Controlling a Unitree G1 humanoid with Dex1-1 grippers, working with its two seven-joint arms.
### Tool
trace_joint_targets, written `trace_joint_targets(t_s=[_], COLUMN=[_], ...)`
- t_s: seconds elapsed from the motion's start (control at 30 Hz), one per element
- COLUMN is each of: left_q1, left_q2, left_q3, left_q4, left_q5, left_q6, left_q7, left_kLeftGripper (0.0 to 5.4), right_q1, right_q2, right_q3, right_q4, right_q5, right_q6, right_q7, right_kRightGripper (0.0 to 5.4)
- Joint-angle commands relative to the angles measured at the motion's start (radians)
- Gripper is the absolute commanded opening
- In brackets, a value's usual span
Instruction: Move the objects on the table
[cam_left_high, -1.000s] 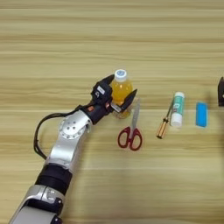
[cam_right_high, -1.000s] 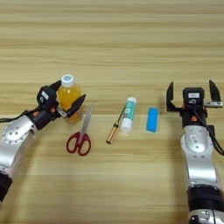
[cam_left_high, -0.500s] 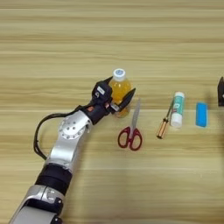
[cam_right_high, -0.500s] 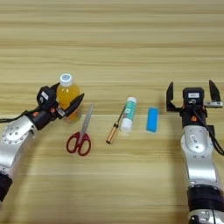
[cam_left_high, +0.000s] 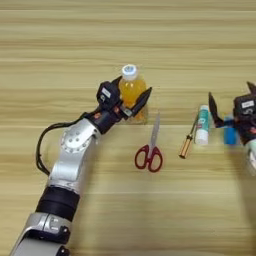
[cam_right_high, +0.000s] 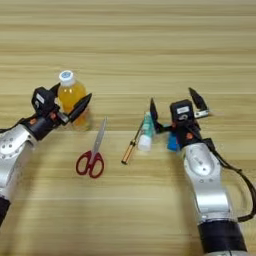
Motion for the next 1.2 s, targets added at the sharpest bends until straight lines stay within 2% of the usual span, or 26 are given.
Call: trace_joint_targets(t_s=[0.03, 0.3, 0.53, 0.8, 1.2], left_q1=[0.011, 0.019, 0.015, 0.042, 0.079], left_q2=[0.003, 0.0, -0.006, -0.004, 0.01], left_q3=[0.01, 0.001, -0.009, -0.037, -0.071], left_q4=[-0.099, -0.143, -0.128, -0.166, -0.233], left_q5=[-0.043, -0.048, -0.041, -0.048, -0.09], left_q6=[0.047, 0.081, 0.077, 0.083, 0.115], left_q7=[-0.007, -0.013, -0.017, -0.05, -0.127], left_kLeftGripper=[3.52, 3.52, 3.52, 3.52, 3.52], right_q1=[0.037, 0.1, 0.121, 0.08, 0.033], right_q2=[0.001, -0.011, 0.009, 0.061, 0.103], right_q3=[0.076, 0.218, 0.283, 0.29, 0.291], right_q4=[-0.07, -0.195, -0.332, -0.341, -0.265], right_q5=[-0.008, -0.004, 0.064, 0.102, 0.091], right_q6=[0.048, 0.077, 0.168, 0.24, 0.245], right_q7=[0.079, 0.232, 0.305, 0.292, 0.275], right_kRightGripper=[5.4, 5.4, 5.4, 5.4, 5.4])
